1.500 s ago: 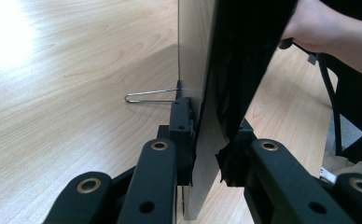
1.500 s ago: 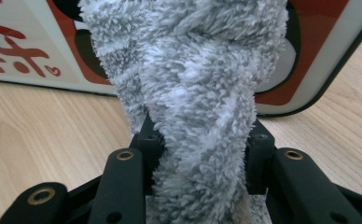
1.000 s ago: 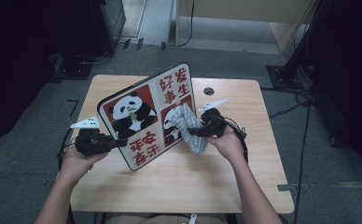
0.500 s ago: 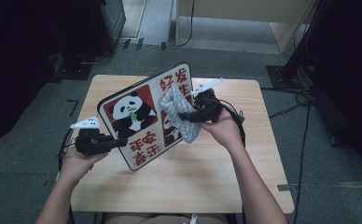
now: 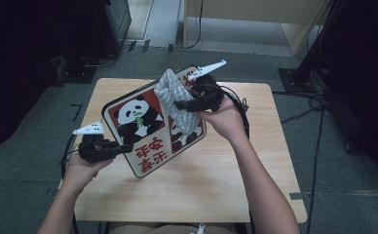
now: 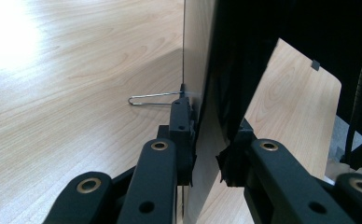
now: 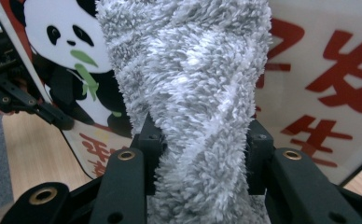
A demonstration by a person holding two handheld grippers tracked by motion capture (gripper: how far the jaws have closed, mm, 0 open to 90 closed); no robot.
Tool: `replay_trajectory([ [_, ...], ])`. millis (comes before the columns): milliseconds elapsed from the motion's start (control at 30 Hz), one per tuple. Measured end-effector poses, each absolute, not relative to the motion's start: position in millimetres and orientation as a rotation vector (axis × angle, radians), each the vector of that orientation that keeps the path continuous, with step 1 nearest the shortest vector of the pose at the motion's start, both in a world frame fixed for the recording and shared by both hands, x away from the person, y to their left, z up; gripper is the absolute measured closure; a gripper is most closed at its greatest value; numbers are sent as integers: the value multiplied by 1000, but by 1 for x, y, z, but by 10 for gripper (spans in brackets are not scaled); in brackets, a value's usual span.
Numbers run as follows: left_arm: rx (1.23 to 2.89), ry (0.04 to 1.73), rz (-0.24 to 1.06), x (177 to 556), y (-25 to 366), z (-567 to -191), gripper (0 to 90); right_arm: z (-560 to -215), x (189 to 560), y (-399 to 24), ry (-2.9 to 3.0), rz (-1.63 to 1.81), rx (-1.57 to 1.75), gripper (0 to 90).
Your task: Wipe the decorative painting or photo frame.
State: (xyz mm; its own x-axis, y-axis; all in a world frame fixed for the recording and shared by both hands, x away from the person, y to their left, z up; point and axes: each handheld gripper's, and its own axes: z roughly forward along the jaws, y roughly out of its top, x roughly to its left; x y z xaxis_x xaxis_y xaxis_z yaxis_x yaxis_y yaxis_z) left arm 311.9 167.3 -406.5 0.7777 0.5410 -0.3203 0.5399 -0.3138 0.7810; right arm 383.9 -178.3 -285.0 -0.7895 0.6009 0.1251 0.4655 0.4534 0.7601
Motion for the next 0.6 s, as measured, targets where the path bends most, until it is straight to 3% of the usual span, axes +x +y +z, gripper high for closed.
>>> replay_trajectory([
  [600, 1984, 811, 6, 312, 167, -406, 788, -308, 389, -179, 2558, 1250, 965, 621],
])
